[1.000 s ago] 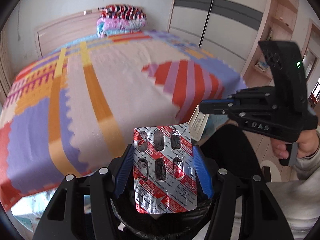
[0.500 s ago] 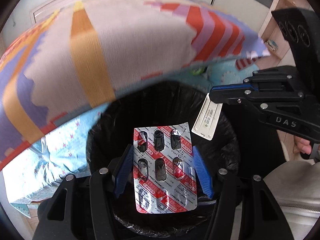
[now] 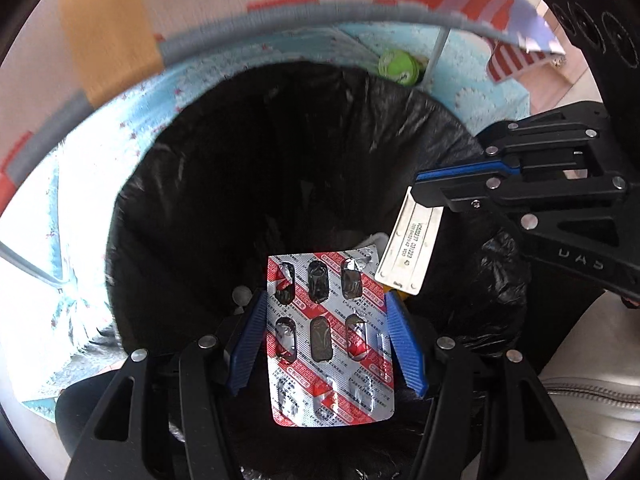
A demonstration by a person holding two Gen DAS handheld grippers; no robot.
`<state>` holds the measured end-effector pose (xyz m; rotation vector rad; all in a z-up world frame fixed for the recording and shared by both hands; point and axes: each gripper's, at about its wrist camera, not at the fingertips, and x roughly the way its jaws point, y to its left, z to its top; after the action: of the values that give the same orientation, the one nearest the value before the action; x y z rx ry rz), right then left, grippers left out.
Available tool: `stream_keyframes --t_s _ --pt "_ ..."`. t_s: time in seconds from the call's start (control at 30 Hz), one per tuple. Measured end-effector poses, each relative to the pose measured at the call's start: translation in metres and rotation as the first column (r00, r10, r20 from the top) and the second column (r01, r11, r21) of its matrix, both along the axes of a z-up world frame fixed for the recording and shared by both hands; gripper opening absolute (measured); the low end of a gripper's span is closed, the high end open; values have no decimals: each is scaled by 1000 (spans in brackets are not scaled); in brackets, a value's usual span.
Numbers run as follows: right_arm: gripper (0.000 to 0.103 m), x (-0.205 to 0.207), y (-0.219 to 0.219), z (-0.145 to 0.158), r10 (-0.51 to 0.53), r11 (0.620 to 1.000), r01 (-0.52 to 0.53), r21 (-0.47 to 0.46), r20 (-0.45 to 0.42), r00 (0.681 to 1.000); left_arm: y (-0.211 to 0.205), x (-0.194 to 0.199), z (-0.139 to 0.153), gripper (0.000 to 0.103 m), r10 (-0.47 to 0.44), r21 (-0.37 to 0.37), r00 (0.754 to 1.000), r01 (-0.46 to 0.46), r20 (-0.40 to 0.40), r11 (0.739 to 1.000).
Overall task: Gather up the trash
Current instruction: 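Carry blister pack and white card over the bin and open both tools, then raise both open tools slightly above the bin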
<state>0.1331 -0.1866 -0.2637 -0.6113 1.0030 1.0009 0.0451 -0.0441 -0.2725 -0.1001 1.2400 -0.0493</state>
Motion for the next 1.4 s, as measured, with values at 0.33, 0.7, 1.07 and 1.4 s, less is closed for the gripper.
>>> stream_keyframes --t_s 0.33,0.7,1.07,1.4 --pt "2 0 2 -4 -1 1000 1 -14 -23 1000 -3 8 -6 58 15 3 999 -15 -43 1000" --pt "2 4 -2 -4 -7 1000 7 1 -19 1000 7 -10 16 65 47 -24 999 -47 5 999" --pt "4 -12 14 -26 57 997 -61 -55 -69 996 11 -27 42 65 86 -52 995 -83 52 995" --pt "14 -8 12 -22 27 998 -31 -47 -71 997 19 -32 54 65 113 -71 991 -108 71 992"
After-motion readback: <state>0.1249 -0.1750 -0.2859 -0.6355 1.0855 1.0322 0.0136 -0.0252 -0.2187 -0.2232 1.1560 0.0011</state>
